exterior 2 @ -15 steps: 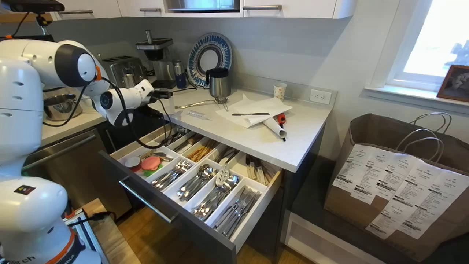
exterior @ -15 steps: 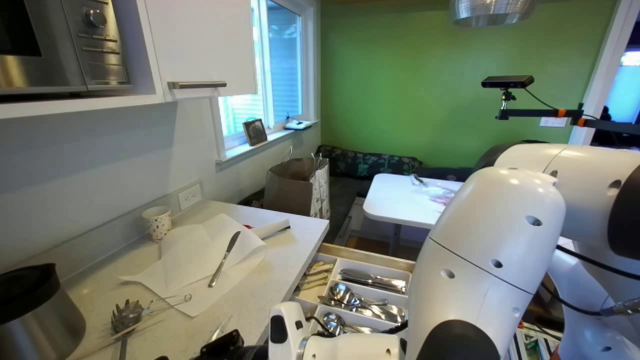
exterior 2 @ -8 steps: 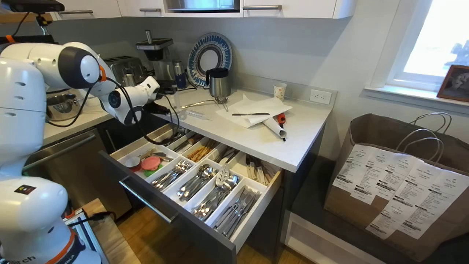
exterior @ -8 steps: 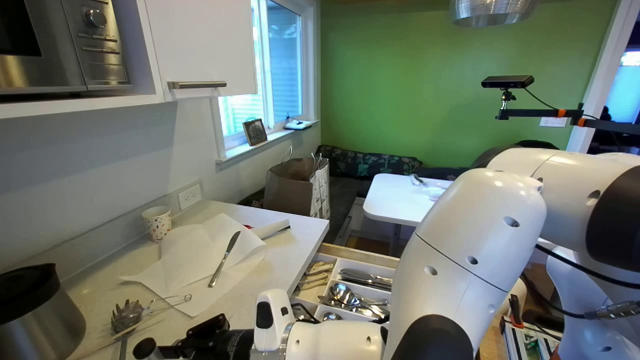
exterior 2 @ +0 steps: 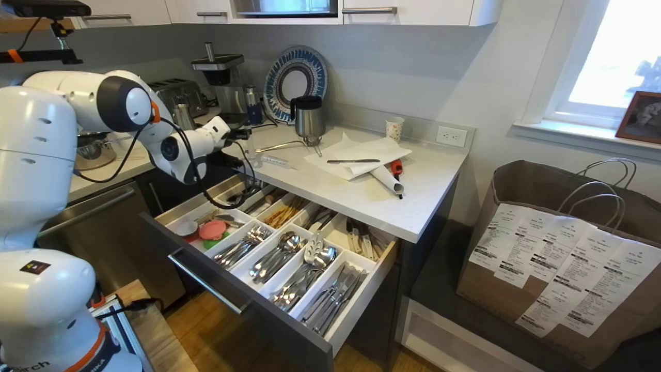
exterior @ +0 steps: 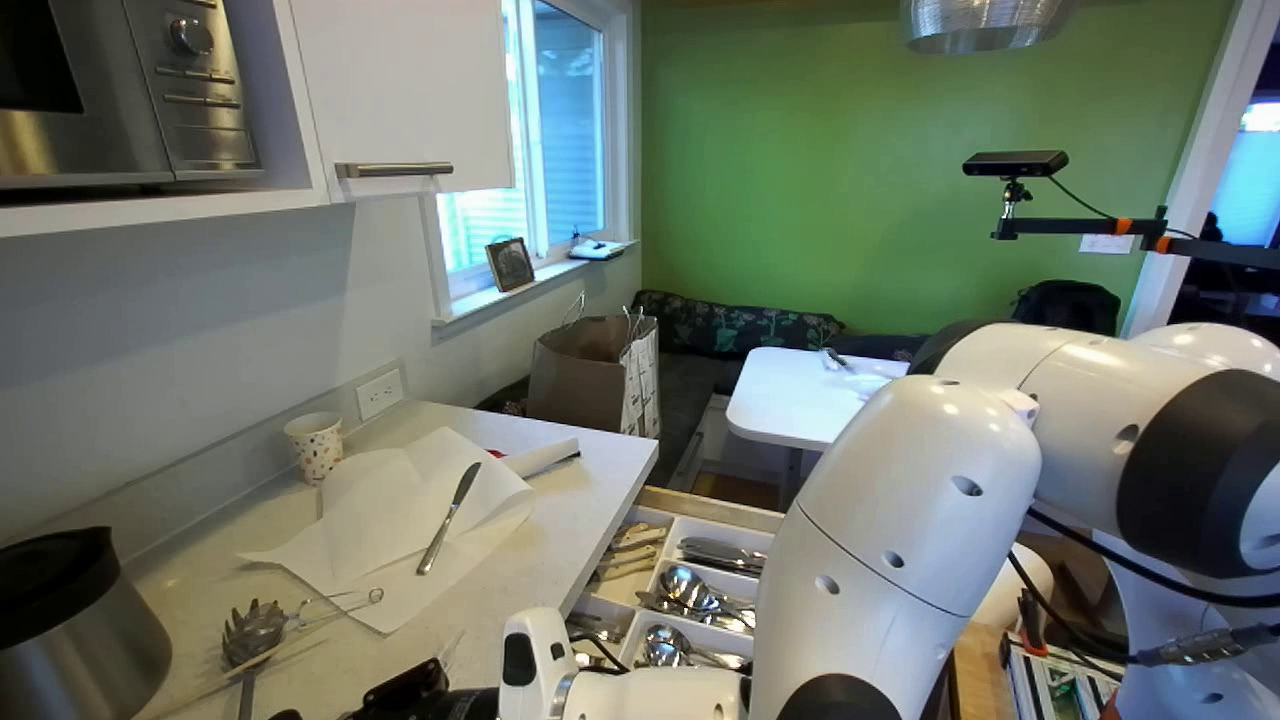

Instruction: Remove the syringe from the drawer and then put it on the counter

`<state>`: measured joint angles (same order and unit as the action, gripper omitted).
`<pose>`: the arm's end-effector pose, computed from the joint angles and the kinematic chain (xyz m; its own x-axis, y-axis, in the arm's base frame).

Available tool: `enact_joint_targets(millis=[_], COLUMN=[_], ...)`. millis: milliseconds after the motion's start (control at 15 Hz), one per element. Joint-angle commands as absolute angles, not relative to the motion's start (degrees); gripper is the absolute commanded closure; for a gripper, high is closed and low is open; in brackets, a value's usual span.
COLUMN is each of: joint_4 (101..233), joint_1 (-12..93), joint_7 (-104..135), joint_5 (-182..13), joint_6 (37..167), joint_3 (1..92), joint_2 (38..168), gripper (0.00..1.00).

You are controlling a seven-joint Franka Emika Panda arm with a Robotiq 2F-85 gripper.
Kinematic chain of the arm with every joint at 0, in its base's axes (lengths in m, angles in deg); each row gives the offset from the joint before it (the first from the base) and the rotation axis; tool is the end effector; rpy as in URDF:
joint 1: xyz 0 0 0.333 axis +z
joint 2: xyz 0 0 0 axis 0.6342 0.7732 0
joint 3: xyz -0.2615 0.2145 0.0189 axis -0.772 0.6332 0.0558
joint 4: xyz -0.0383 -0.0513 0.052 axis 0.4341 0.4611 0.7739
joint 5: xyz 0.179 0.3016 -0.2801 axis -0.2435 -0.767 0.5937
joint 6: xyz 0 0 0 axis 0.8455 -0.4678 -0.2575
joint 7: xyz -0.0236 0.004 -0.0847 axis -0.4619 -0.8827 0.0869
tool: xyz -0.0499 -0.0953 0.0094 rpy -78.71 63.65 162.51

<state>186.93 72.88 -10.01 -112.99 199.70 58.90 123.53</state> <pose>0.5514 0.3889 0.2858 0.1478 0.1139 0.9824 0.3572 -0.9325 0.0543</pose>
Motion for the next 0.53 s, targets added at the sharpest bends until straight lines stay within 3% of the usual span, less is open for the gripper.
enact_joint_targets(millis=[0, 467], joint_4=[186.54, 186.39], joint_1=[72.47, 71.29], joint_7=[-6.49, -2.14], joint_5=[-110.69, -107.67], joint_6=[202.07, 202.68], joint_3=[58.82, 59.41], joint_2=[125.23, 126.70], gripper=[0.95, 0.95])
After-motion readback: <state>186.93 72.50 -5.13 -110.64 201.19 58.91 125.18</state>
